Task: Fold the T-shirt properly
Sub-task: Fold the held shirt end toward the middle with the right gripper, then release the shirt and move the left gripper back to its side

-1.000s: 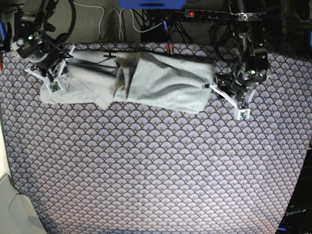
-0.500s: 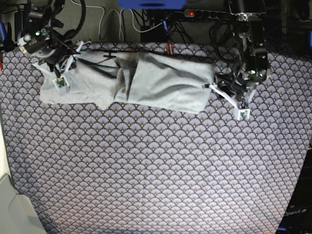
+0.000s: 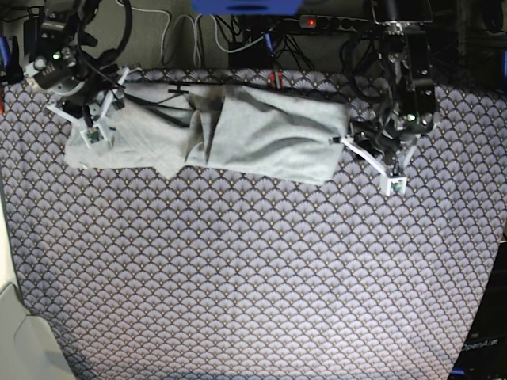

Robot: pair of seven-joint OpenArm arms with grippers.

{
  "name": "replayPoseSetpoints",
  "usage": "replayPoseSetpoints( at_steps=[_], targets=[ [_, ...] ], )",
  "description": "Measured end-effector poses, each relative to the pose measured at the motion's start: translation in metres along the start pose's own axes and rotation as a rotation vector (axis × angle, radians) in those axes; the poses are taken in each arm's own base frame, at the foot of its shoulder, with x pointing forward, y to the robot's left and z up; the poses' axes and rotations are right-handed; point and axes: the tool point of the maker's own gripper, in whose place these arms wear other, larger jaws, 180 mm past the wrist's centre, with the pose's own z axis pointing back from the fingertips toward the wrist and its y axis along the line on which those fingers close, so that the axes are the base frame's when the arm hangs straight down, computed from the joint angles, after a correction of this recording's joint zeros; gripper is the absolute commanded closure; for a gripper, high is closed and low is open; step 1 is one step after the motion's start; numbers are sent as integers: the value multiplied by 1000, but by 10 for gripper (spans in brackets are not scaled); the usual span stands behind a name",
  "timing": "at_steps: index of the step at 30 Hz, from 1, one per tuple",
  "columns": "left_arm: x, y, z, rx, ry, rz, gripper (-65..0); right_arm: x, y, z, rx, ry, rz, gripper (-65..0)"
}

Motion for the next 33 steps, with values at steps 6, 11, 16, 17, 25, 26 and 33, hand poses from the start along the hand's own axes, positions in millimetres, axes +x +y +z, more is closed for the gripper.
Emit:
replayPoseSetpoints(
  at_steps=[6, 11, 16, 17, 25, 26, 33],
  targets=[
    [0, 0, 0, 0, -1, 0, -143, 10, -18, 3, -43, -34, -30, -327],
    [19, -4, 14, -2, -63, -22, -143, 20, -57, 13, -141, -64, -80, -327],
    [33, -7, 24, -4, -111, -34, -143, 28, -78, 2, -148, -69, -98, -326],
    [33, -8, 25, -5, -112, -34, -143, 23, -78, -4, -136, -52, -109, -326],
    [32, 34, 35, 88, -129, 44, -144, 7, -74, -25, -83, 5, -154, -326],
    [33, 36, 36, 87, -133, 55, -144, 8, -73, -25, -83, 3, -154, -326],
    [36, 59, 42, 137, -146, 70, -144, 1, -86, -31, -90, 15, -222, -326]
  ],
)
